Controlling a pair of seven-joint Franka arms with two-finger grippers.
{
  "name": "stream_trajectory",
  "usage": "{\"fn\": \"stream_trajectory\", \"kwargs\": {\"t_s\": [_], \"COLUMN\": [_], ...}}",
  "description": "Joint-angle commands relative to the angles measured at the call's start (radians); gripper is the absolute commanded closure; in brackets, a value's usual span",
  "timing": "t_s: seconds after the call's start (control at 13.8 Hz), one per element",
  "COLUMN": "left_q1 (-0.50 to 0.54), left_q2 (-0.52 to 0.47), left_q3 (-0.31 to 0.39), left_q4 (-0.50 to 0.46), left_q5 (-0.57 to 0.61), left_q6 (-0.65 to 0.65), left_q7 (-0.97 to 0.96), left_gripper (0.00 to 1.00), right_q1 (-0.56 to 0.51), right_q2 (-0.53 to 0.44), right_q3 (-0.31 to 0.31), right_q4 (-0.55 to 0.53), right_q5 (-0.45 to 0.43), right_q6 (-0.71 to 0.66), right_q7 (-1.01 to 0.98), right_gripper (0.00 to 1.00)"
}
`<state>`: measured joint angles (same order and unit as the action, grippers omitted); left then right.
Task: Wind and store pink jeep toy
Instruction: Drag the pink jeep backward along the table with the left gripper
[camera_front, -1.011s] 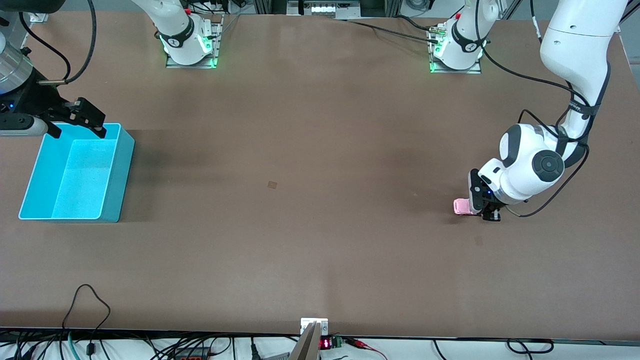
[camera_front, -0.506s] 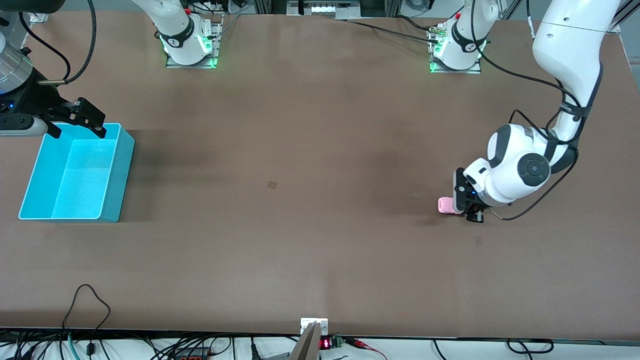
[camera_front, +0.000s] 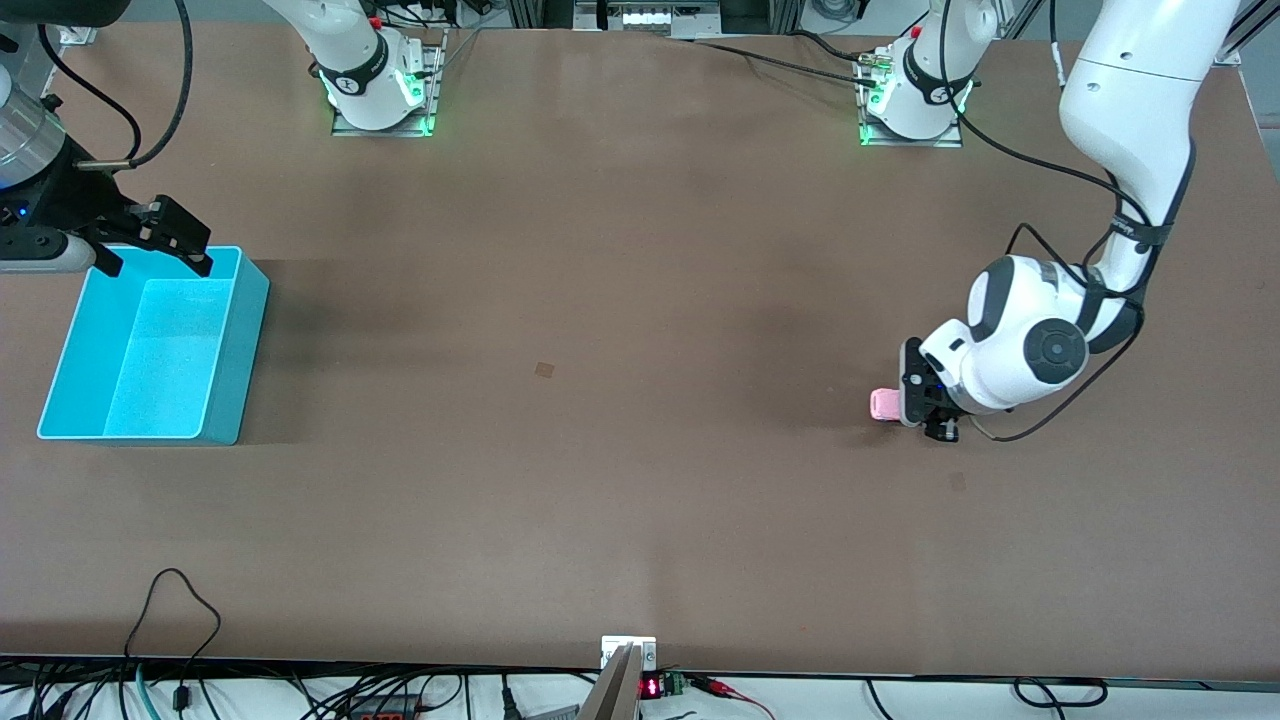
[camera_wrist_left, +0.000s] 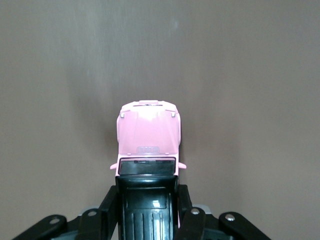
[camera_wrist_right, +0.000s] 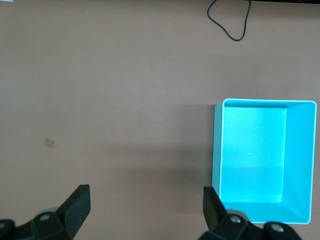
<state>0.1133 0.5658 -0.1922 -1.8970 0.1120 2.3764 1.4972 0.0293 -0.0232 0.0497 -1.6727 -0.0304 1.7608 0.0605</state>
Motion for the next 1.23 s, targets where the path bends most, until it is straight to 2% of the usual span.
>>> {"fn": "stream_trajectory", "kwargs": {"t_s": [0.0, 0.36, 0.65, 1.16], "left_q1": [0.077, 0.216, 0.295, 0.368], "left_q2": [0.046, 0.065, 0.069, 0.085], "left_q3": [0.005, 0.019, 0.019, 0.019], "left_q4": [0.012, 0.018, 0.018, 0.026], "left_q5": [0.018, 0.129, 0.141, 0.184], "left_q6": [-0.003, 0.004, 0.01, 0.044], "left_q7": [0.101, 0.169, 0.233, 0.267], "left_gripper": [0.91, 0.91, 0.91, 0.91], "right_q1": [-0.011, -0.012, -0.012, -0.011], "right_q2": [0.002, 0.002, 0.002, 0.002], "right_q3": [0.009, 0.007, 0.007, 0.007], "right_q4": [0.013, 0.014, 0.013, 0.011], "right_q5": [0.003, 0.003, 0.003, 0.003], "right_q6": [-0.012, -0.012, -0.012, -0.007], "right_q7": [-0.018, -0.021, -0.021, -0.016], "right_gripper": [0.0, 0.0, 0.0, 0.0]}}
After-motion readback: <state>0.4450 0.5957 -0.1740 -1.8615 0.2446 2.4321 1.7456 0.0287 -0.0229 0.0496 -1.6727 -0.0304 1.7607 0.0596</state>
